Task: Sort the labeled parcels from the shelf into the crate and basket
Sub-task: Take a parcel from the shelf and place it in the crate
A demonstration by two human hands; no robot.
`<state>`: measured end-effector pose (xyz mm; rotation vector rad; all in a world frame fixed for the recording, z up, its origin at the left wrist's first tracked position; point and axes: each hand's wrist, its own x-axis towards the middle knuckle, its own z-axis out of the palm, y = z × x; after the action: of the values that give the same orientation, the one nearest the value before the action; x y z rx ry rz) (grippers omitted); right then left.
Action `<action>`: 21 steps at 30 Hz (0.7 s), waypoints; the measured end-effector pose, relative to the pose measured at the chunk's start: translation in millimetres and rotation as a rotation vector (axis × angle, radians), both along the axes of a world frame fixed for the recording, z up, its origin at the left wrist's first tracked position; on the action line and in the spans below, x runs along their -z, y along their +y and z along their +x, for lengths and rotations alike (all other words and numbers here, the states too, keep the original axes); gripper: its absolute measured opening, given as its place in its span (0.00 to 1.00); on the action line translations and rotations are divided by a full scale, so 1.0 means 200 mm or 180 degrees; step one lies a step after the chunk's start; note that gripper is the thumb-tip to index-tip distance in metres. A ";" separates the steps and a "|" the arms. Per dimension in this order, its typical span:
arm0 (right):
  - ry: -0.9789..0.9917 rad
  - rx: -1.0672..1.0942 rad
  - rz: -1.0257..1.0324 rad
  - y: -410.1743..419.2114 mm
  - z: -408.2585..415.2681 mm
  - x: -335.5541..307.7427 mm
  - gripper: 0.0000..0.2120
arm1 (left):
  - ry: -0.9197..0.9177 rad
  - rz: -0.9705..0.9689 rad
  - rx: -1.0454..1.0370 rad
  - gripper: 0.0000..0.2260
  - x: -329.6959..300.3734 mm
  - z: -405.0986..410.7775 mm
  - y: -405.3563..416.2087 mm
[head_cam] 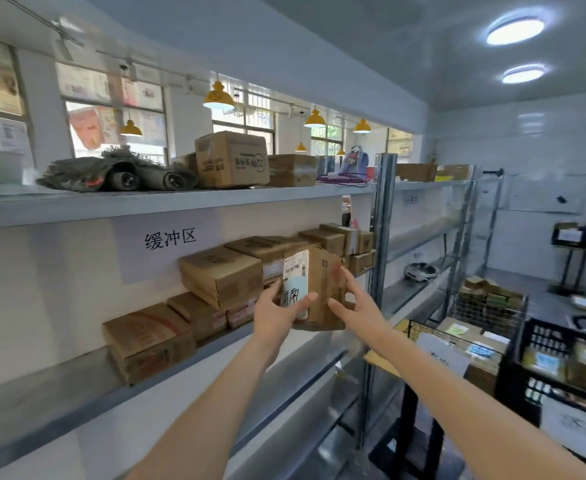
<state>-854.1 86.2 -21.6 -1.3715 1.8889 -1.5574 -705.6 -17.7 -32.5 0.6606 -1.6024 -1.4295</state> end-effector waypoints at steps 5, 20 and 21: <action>-0.0419 0.0291 0.0137 0.30 -0.35 0.00 0.30 | 0.0252 0.0312 0.0515 0.22 -0.06 -0.44 0.21; -0.0852 0.1354 0.0029 1.27 -1.51 0.00 0.20 | 0.0055 0.0430 0.1734 0.19 0.00 -1.80 1.00; -0.0885 0.1395 0.0046 1.33 -1.56 0.00 0.19 | 0.0025 0.0410 0.1775 0.17 0.01 -1.88 1.05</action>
<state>-1166.5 353.0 -21.7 -0.7104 2.1032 -1.8126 -1081.6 192.8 -34.1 0.2807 -1.7806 -1.9436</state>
